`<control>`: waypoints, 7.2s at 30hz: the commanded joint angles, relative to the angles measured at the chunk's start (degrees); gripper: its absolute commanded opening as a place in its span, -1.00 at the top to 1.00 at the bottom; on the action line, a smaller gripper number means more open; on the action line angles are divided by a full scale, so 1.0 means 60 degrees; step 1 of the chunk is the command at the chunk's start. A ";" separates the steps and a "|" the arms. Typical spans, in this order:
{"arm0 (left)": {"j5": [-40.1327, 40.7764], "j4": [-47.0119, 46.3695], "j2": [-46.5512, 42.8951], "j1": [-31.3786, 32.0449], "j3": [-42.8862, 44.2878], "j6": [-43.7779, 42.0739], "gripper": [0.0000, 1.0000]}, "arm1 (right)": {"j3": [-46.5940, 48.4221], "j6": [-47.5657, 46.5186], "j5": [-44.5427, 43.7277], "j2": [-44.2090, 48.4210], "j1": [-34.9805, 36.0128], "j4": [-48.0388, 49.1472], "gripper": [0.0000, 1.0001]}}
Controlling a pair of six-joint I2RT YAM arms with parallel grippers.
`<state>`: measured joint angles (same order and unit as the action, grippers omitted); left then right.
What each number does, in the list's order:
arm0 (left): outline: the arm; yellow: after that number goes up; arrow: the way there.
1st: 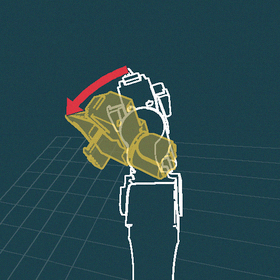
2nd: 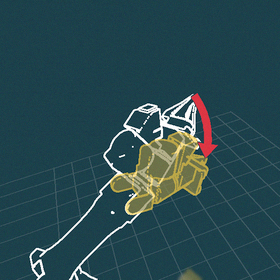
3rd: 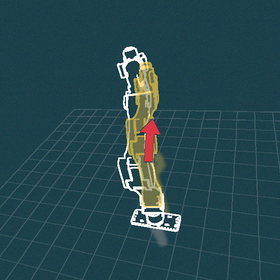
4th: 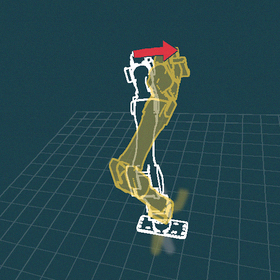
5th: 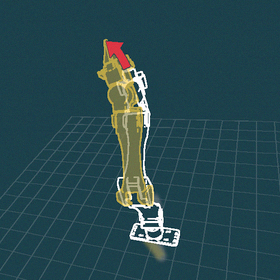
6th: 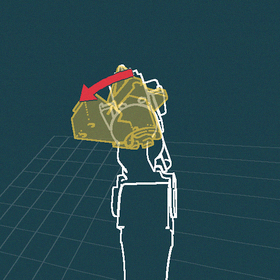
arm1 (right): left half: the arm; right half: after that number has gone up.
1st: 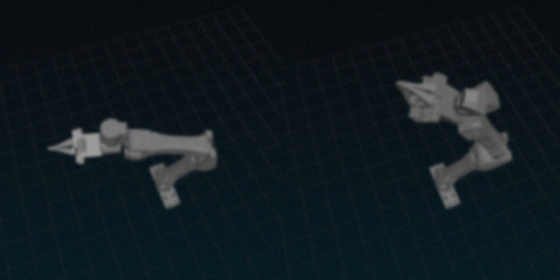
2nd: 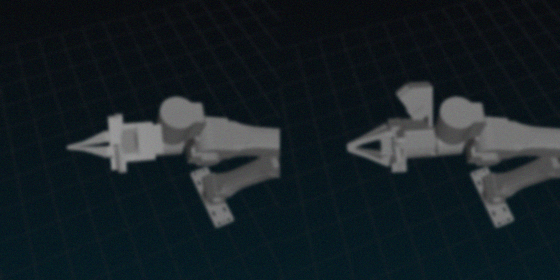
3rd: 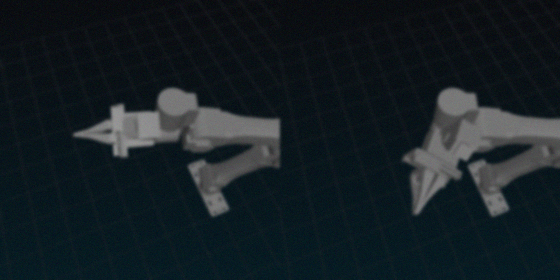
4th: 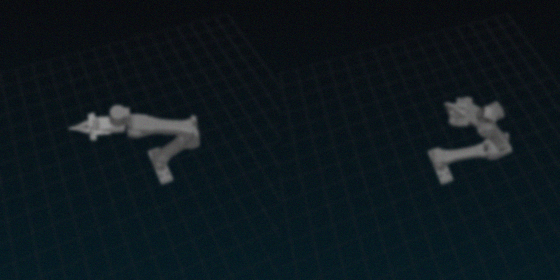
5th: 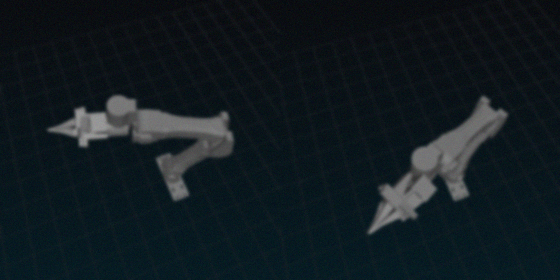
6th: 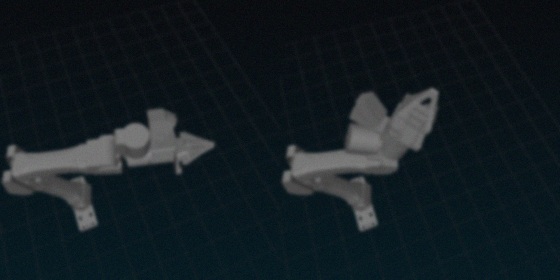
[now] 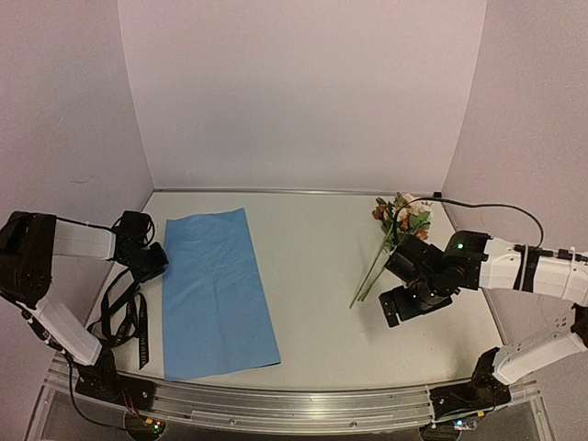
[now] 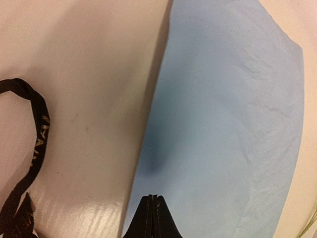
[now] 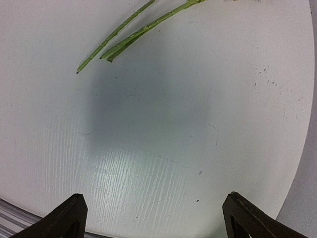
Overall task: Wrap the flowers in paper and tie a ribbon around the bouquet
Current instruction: Pick up the folded wrapping paper from the corner of the board, then pass from the left arm to the right, then unfold the folded wrapping paper at the center of the board.
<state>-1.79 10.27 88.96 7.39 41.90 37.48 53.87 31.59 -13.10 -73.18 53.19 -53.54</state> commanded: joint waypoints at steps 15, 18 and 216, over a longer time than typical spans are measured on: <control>-0.0905 -0.0117 -0.0443 -0.0152 0.0202 -0.0845 -0.25 | 0.1909 0.1560 0.3830 -0.3437 0.0083 0.3022 -0.97; -0.1448 -0.0501 -0.0191 -0.0338 -0.0006 -0.0844 -0.39 | 0.2367 0.2216 0.4628 -0.4336 0.0186 0.3806 -0.96; -0.1174 0.1709 -0.2809 0.6659 0.1335 0.2912 -0.41 | 0.1569 -0.0814 0.7365 -0.1025 -0.4654 0.0706 1.00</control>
<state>-8.85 20.25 76.36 48.27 55.34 50.96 73.32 31.14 29.80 -85.57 24.94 -46.56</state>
